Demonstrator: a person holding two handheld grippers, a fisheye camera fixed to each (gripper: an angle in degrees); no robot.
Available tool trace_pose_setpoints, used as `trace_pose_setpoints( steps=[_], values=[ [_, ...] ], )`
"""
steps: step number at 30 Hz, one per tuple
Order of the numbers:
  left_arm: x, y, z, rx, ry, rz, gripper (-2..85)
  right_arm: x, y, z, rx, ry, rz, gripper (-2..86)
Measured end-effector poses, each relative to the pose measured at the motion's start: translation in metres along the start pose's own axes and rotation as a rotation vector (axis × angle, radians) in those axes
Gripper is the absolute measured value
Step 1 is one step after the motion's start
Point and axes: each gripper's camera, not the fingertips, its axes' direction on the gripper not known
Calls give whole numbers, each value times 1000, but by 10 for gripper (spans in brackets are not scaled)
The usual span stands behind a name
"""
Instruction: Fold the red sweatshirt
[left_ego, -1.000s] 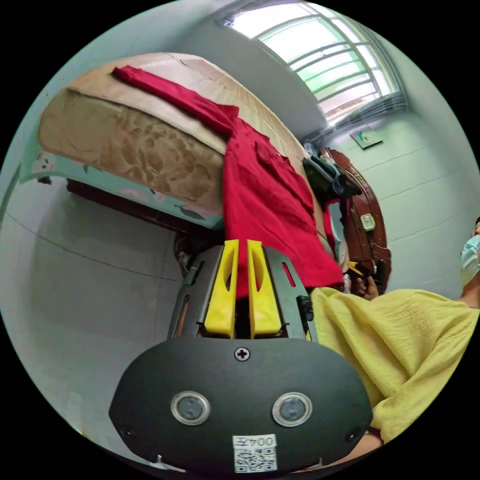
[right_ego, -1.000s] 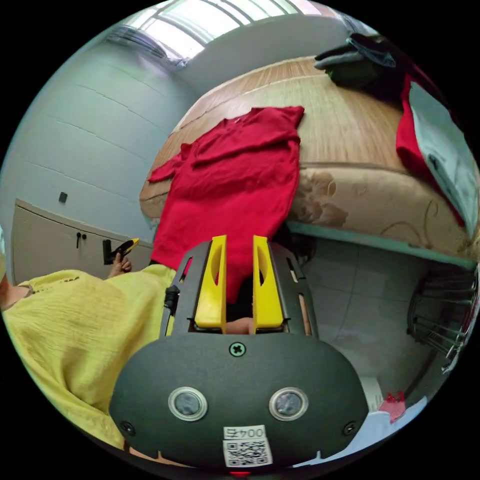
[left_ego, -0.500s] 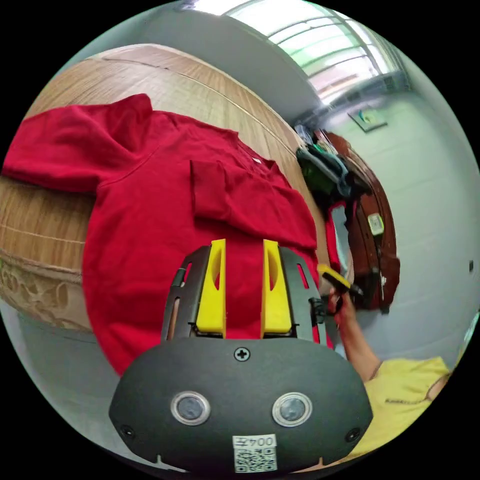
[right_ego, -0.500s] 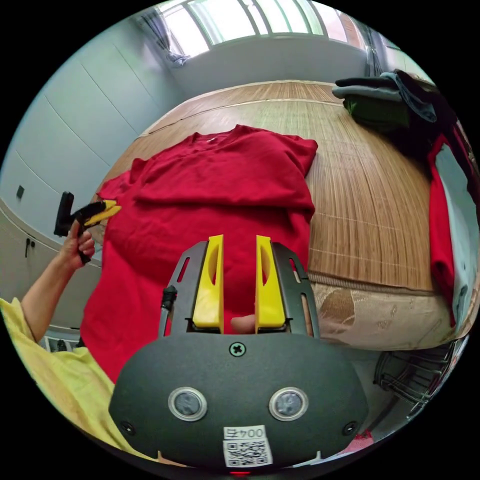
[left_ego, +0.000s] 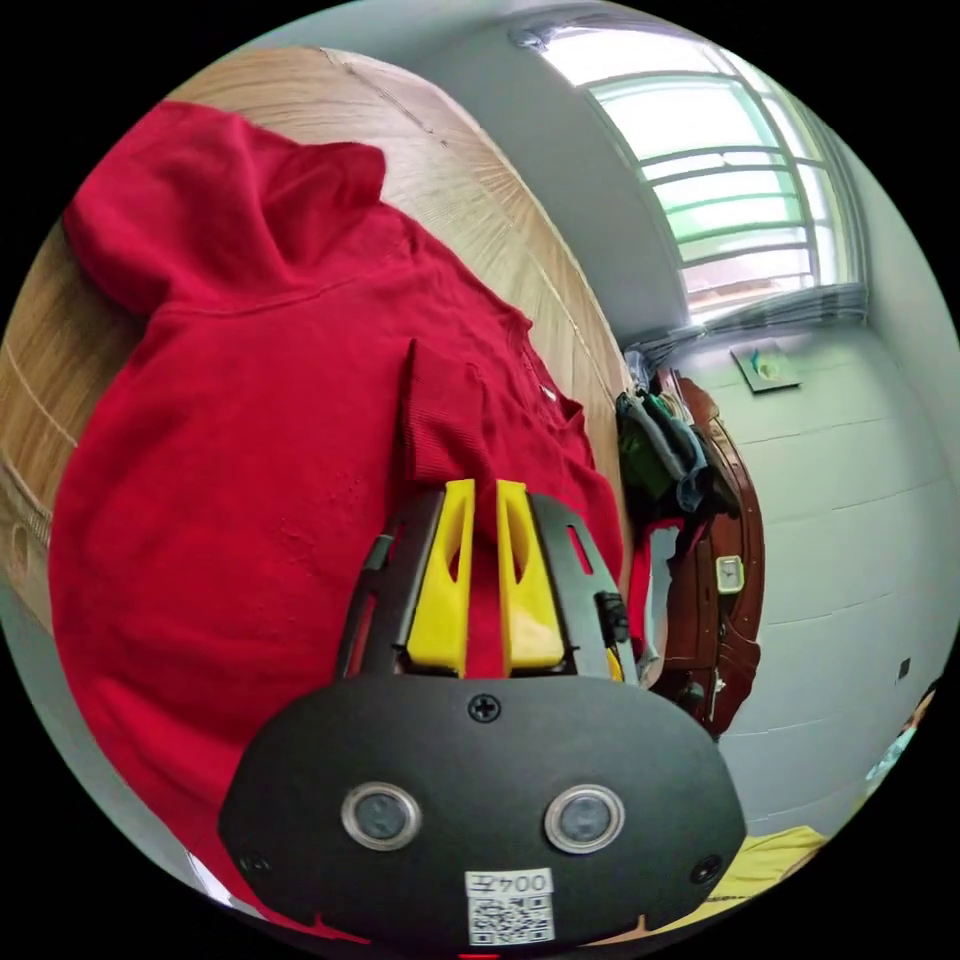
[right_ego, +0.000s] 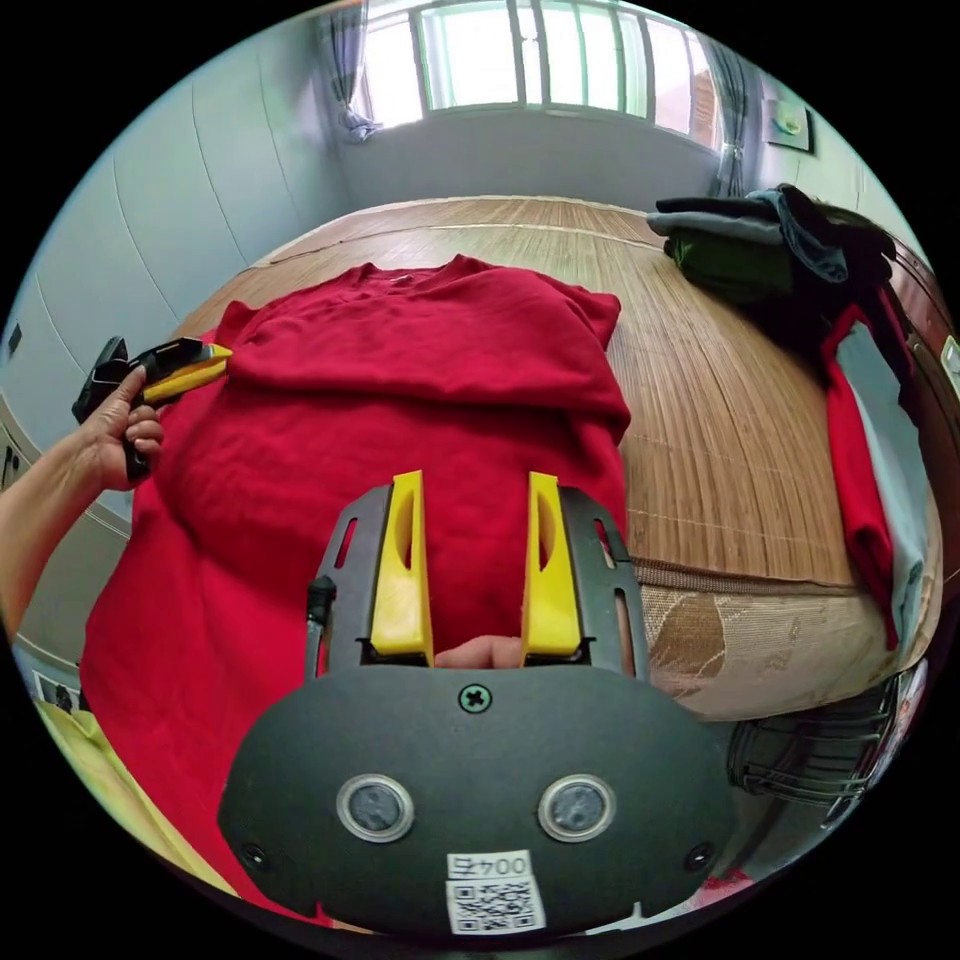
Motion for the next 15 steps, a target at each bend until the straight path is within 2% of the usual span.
trace_pose_setpoints(
  steps=[9, 12, 15],
  values=[
    [186, -30, -17, 62, 160, 456, 22, 13, 37, -32, 184, -38, 18, 134],
    [269, -37, -11, 51, 226, 604, 19, 2, 42, -49, 268, -60, -73, 133],
    [349, -35, 2, 20, 308, 733, 17, -11, 32, -54, 240, -70, -172, 144]
  ],
)
